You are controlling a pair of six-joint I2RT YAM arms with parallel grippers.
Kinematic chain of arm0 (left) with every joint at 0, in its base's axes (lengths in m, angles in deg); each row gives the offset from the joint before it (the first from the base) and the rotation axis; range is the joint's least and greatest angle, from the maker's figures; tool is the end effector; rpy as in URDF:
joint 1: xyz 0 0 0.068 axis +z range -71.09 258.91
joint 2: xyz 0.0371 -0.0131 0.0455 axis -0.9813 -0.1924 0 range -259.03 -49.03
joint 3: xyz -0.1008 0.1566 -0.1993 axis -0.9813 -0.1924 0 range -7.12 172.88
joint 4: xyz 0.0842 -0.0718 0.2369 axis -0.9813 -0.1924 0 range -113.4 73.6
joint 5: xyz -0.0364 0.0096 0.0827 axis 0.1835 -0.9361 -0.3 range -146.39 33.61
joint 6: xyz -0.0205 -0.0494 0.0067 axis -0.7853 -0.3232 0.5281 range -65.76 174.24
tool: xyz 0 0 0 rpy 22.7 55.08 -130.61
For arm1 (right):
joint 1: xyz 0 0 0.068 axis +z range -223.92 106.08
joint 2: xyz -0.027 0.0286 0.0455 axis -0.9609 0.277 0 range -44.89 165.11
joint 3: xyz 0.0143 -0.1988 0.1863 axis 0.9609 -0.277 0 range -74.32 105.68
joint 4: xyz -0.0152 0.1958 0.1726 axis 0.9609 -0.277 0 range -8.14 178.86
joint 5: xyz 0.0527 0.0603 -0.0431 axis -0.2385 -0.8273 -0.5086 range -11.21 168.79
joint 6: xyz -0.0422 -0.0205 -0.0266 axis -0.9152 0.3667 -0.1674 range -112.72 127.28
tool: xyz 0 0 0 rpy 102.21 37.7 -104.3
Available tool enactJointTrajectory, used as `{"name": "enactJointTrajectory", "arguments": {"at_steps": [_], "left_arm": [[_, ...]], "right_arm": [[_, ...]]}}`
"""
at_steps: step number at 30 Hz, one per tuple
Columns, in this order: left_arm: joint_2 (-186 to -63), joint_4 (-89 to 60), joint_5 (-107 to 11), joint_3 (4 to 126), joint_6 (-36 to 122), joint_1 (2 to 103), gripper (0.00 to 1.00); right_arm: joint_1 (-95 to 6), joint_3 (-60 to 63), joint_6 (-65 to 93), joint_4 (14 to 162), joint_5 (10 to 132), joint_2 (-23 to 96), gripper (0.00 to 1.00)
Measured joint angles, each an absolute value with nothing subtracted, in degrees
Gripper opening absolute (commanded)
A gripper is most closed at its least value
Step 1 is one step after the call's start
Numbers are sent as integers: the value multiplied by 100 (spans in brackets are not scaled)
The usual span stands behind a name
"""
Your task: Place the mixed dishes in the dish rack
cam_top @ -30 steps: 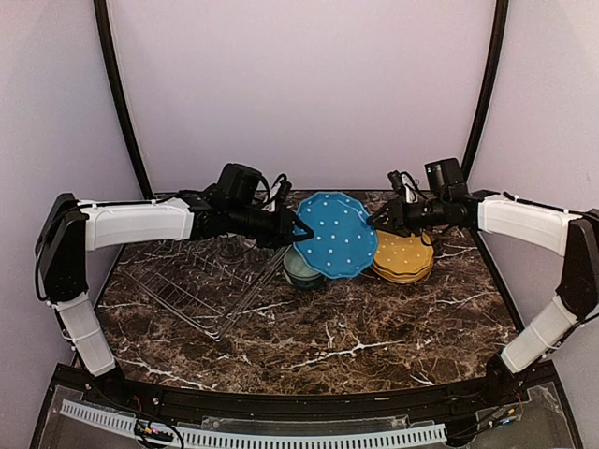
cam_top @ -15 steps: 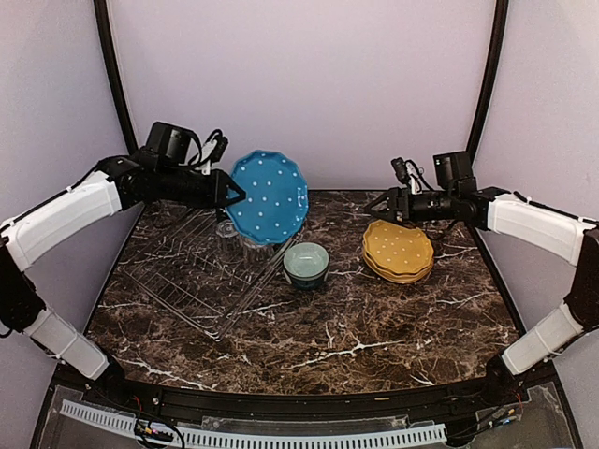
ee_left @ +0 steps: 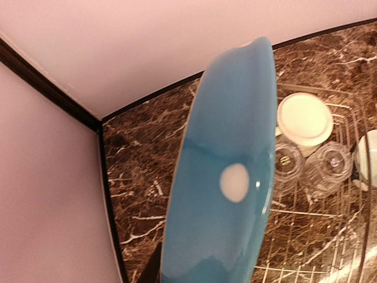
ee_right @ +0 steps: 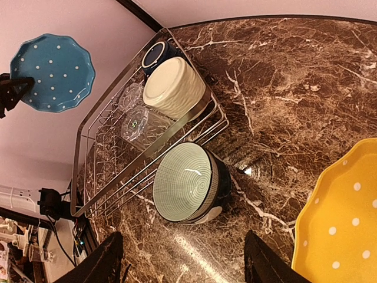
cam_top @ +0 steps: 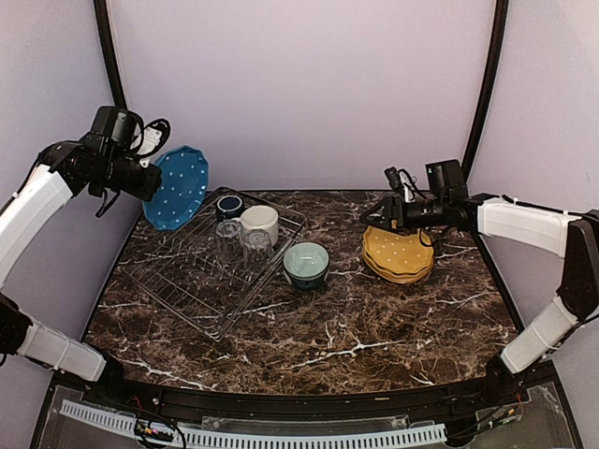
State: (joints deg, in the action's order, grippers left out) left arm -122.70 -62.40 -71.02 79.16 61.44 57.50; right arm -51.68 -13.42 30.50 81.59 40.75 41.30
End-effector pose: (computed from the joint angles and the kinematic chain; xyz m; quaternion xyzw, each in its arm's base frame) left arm 0.2475 -0.0873 0.4192 0.1573 0.8611 0.0531 0.4805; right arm 0.3023 0.1472 0.2715 -0.1495 0.8304 0.4391 0.3086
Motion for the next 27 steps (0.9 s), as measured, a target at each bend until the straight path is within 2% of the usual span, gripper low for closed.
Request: {"name": "enactJointTrajectory", "arguments": {"at_steps": [8,27], "left_arm": [[-12213,-6338,-7828,7582,6898,5977,1],[-12519,-6471,-7806,7132,7112,6257,1]], "right_arm": [[-5168,-1372,3022,8203,3996,4213,67],[-5168,-1372,3002,8284,3863,4329,67]]}}
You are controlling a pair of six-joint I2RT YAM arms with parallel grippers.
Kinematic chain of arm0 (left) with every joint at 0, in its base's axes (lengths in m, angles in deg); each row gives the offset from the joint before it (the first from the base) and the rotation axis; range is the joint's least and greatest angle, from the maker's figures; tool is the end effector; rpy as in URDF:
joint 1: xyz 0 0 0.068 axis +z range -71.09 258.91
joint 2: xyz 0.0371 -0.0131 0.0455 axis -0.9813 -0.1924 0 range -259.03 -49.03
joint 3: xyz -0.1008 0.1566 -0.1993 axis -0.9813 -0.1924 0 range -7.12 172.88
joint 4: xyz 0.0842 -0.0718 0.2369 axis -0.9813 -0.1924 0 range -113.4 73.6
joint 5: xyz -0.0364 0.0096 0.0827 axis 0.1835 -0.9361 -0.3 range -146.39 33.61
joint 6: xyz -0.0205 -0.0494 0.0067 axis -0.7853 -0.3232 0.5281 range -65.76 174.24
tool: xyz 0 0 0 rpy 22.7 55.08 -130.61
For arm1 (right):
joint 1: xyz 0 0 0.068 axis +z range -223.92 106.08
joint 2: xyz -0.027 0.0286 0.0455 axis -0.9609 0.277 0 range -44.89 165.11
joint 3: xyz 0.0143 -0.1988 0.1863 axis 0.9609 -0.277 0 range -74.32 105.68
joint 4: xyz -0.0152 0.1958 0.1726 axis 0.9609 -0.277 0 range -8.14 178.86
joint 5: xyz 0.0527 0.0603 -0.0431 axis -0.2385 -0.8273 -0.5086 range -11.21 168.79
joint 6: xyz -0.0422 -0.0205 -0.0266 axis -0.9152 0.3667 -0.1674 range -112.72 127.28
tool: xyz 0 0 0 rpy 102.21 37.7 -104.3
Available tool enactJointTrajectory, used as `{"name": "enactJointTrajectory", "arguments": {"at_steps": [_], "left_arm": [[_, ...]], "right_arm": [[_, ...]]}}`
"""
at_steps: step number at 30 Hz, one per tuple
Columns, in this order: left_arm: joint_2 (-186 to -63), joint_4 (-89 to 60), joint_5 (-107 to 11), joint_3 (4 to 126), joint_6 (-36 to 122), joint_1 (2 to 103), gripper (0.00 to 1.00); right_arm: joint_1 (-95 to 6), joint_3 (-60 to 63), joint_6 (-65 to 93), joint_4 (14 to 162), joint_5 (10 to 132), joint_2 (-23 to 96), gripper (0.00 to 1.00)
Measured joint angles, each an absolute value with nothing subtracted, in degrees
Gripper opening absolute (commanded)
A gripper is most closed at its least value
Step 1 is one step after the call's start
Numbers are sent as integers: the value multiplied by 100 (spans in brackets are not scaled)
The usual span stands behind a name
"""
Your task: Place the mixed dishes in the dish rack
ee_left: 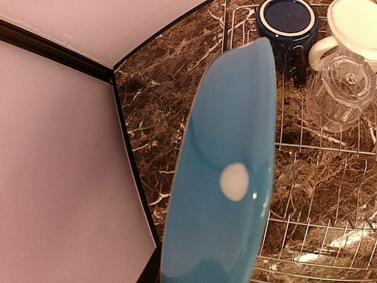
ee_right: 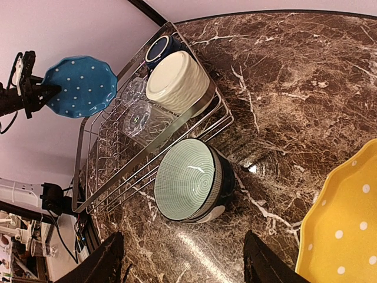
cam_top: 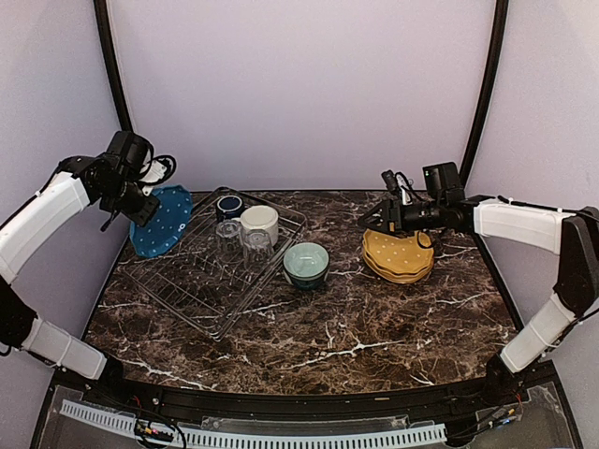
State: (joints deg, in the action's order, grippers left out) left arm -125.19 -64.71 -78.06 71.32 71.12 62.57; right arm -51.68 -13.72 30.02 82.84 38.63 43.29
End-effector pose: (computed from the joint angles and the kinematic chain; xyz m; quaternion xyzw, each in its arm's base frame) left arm 0.2663 -0.0643 0.3624 0.1929 0.8929 0.1760 0.3668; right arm 0.3068 0.1501 0.2611 -0.1586 0.8284 0.4493 0.2944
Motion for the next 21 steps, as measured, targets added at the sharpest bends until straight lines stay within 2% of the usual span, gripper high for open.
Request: {"name": "enactJointTrajectory", "arguments": {"at_steps": [21], "left_arm": [[-12742,-6530,-7557,6898,6937,6261,1]], "right_arm": [[-5170,-1368,2877,8151,4086,4332,68]]}}
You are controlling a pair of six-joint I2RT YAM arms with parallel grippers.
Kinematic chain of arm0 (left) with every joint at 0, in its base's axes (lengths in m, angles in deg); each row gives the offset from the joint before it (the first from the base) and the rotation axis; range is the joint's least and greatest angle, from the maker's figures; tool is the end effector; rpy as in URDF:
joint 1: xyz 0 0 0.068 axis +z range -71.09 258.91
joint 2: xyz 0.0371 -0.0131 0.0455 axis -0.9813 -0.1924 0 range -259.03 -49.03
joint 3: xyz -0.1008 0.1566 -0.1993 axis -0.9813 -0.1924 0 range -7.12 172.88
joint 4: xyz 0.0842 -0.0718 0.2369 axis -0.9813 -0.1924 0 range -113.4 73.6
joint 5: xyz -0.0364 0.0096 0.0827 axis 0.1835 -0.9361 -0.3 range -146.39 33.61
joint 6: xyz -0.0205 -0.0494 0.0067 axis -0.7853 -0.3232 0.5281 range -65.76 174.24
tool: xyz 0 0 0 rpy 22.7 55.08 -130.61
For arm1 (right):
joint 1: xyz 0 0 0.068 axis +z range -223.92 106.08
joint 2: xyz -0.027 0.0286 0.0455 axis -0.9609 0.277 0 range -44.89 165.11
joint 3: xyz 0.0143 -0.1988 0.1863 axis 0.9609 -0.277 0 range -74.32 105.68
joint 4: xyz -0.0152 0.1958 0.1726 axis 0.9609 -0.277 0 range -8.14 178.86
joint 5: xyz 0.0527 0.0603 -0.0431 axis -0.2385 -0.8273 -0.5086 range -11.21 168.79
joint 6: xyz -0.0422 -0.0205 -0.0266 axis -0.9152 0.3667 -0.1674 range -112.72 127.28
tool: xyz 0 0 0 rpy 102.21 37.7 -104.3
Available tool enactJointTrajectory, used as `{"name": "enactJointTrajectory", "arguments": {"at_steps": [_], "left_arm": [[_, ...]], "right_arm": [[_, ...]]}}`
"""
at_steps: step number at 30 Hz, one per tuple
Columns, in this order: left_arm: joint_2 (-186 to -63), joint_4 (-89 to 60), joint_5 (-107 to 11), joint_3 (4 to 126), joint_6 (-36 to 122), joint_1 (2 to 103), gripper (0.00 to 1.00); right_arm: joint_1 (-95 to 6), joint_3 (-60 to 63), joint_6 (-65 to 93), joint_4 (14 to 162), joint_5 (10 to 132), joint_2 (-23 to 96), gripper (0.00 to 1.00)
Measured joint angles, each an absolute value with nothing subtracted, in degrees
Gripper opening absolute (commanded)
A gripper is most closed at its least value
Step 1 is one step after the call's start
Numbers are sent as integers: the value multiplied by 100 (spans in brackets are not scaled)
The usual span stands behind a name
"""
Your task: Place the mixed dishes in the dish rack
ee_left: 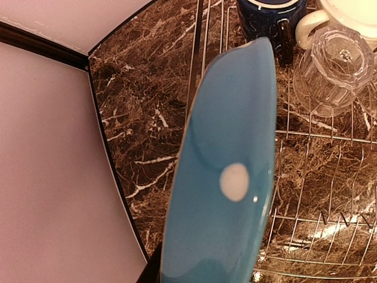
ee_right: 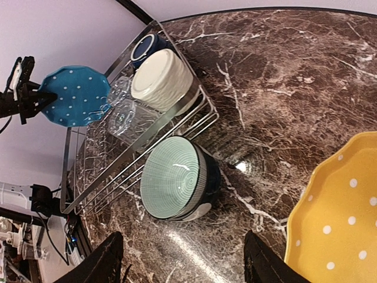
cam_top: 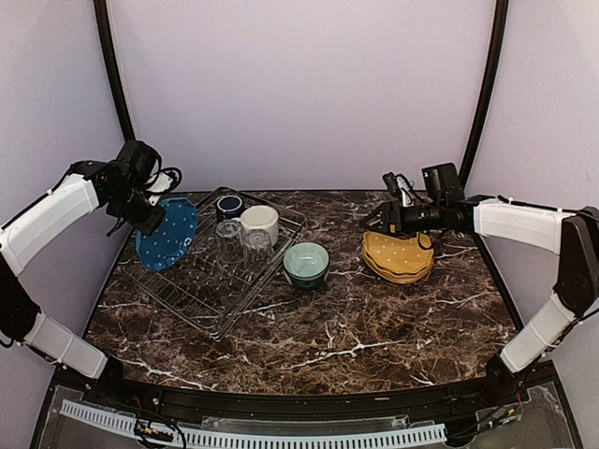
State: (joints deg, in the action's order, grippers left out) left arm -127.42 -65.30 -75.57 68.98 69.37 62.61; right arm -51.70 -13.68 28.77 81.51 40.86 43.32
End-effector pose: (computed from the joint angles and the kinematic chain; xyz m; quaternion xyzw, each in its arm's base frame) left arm 0.2735 -0.0677 0.3384 0.1986 0.9103 0.1538 0.3291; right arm 0.3068 0.1489 0.2587 -0.1556 0.8376 0.4302 0.2986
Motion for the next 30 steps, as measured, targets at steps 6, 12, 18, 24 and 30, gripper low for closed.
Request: {"name": "enactJointTrajectory", "arguments": {"at_steps": [6,12,18,24,30], "left_arm": [[-13050,-6637,-7377,6795,6712,6410,6],[-13240,-6548,-7220,6697,6570,6484,16],[-13310,-6443,-7283,6697,6487,6504,53],[-13271,-6257,-7572,6616,6343,6561,77],[-13037,-6170,-7653,6576,6279,6578,84]], "right_arm": [[-5365,-1307,2696,7665,4820,4323,69],[-5843,-1315,2554,7331,5297,4251,69],[-6069,-1407,2482,7163,5740,4082,70],[-6267,-1521,2407,7018,6151,4106,71],[-6431,-1521,2322,6865,6687,4423,69]]}}
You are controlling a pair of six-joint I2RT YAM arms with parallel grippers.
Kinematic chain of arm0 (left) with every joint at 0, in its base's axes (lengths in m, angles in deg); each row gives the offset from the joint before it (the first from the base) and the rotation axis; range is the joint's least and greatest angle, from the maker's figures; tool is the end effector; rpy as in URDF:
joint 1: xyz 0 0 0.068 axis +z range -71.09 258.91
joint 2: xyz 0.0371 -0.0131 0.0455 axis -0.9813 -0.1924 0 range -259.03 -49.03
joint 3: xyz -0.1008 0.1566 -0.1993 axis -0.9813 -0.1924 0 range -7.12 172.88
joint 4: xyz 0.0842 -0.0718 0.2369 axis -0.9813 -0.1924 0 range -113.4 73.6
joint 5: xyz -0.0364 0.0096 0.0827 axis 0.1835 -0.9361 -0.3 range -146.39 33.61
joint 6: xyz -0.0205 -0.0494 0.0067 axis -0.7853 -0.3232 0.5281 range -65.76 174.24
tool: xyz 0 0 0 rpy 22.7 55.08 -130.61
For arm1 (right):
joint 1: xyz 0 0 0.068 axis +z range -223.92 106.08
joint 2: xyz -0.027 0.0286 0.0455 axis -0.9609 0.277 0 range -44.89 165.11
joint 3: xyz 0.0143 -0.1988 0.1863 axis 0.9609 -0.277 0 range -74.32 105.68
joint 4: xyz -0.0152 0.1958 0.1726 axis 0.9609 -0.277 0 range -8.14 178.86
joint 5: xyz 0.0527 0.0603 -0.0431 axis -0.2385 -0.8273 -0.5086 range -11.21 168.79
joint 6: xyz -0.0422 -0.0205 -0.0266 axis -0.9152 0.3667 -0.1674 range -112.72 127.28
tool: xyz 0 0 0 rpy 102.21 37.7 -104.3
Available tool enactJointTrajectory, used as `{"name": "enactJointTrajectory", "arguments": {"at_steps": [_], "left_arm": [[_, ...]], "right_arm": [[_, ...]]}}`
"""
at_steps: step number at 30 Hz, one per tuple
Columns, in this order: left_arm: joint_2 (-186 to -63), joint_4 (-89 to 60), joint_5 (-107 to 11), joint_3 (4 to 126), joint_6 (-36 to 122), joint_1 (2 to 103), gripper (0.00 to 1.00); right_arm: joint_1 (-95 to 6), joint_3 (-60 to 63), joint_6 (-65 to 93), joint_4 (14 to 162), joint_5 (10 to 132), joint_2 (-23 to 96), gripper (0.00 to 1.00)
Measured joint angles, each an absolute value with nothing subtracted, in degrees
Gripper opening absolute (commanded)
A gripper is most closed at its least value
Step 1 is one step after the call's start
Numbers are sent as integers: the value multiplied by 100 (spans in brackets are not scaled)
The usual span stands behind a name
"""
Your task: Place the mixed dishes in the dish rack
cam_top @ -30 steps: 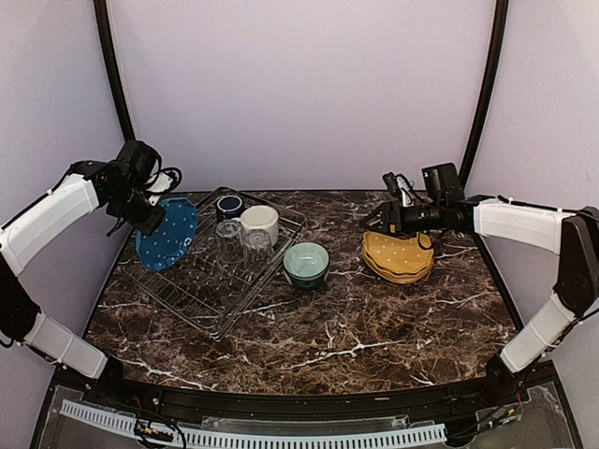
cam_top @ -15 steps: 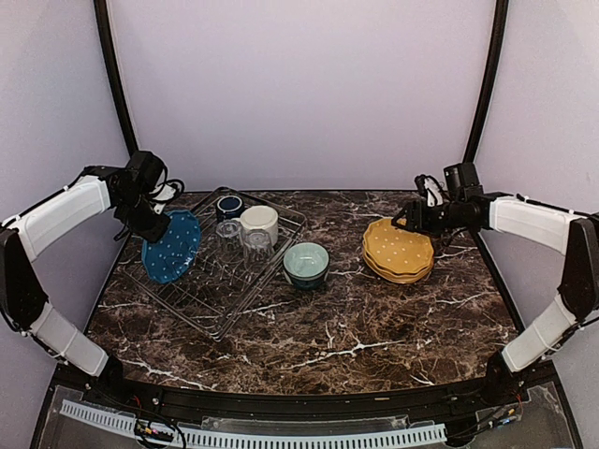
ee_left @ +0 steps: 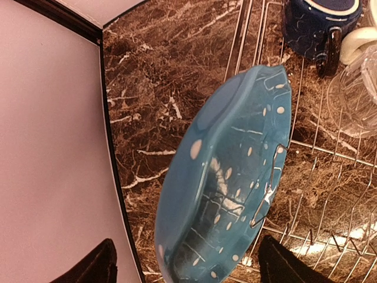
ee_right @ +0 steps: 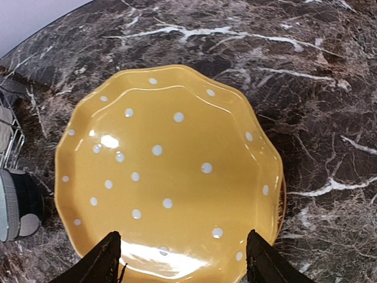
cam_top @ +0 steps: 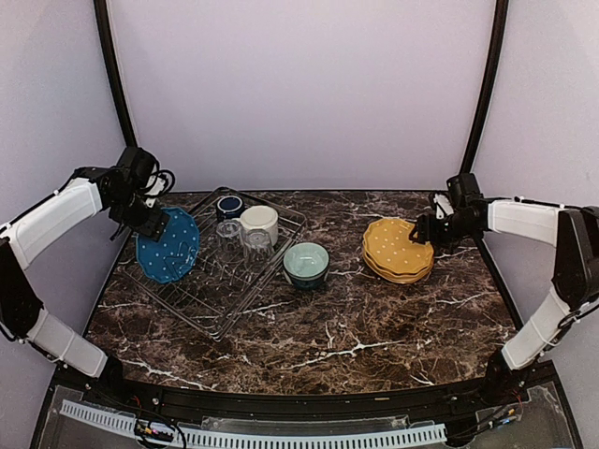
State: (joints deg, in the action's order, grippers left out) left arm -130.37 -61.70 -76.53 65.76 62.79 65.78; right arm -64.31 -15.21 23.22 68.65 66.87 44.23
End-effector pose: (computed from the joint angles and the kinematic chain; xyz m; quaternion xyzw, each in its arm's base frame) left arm 0.2900 -0.0549 0.3111 0.1226 0.9293 0.1538 0.3125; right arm 0.3218 0.0619 0.2232 0.0164 0.9358 0.1700 0.3084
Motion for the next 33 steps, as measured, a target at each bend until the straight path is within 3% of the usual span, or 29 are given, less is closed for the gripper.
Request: {"name": "enactJointTrajectory", "arguments": {"at_steps": [4,11,33], "left_arm": [[-12707,-6065,-7657,6576,6253,6578,90],[-12180,-5809,-7270,6563,6218,6578,92],[-12108,-5523,-6634,6288,6124,6578,93]], "right_arm": [[-6560,-1519,2219,6771,6991,4570,65],[-6820,-1088,1920,6520,7139,5123,55],[-7067,-511,1406,6256,6637,5892,0]]}}
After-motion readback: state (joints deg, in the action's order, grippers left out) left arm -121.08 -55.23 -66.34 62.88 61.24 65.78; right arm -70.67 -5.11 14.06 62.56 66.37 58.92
